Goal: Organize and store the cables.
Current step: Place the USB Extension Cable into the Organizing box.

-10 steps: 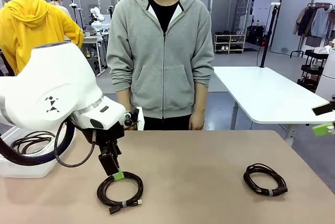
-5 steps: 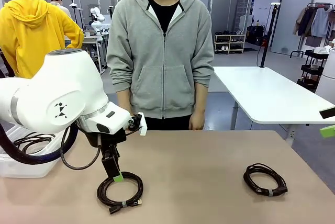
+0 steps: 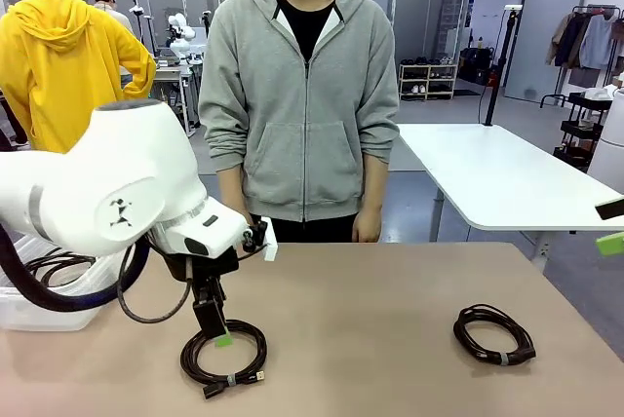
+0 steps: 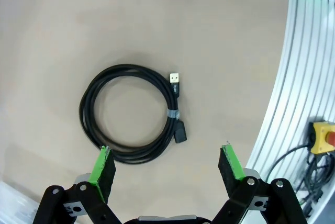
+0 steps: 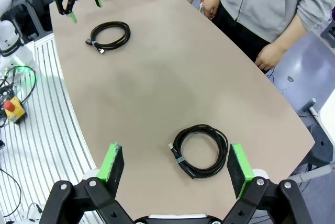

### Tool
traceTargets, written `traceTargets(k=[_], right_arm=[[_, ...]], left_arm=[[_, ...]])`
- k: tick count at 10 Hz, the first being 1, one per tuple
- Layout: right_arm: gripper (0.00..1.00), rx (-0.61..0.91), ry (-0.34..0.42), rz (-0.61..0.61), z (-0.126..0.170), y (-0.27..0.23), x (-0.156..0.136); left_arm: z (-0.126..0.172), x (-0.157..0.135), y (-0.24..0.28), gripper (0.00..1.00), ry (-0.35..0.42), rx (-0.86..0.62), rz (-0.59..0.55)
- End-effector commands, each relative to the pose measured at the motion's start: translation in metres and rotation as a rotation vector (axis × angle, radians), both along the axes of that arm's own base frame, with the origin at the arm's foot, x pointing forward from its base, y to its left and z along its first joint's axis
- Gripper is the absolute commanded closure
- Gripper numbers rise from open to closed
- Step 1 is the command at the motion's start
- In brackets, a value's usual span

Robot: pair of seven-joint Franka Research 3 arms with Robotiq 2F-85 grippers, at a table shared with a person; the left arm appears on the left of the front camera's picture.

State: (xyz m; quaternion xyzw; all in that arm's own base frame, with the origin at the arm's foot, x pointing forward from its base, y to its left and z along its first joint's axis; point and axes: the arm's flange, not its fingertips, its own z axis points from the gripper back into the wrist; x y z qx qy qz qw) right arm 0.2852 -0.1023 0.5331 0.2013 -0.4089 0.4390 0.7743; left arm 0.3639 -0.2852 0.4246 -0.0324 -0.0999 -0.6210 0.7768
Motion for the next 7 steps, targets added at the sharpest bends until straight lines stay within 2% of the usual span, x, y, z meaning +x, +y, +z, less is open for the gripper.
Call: traceTargets(k=[1, 2, 4, 7], right_arm=[[0.0, -0.002, -0.007, -0.003, 0.001, 0.001, -0.001], [0.0, -0.002, -0.007, -0.003, 0.001, 0.001, -0.001], [0.0, -0.002, -0.007, -0.003, 0.001, 0.001, -0.001], [0.0, -0.002, -0.007, -0.003, 0.001, 0.001, -0.001]], left_arm=[[-0.026, 0.003, -0.01, 0.0, -0.021, -0.083, -0.048], [-0.042, 0.004, -0.012, 0.0, -0.011, 0.0, -0.005], [-0.072, 0.007, -0.017, 0.0, 0.041, 0.042, -0.006], [-0.092, 0.006, -0.02, 0.0, 0.055, 0.07, 0.02]])
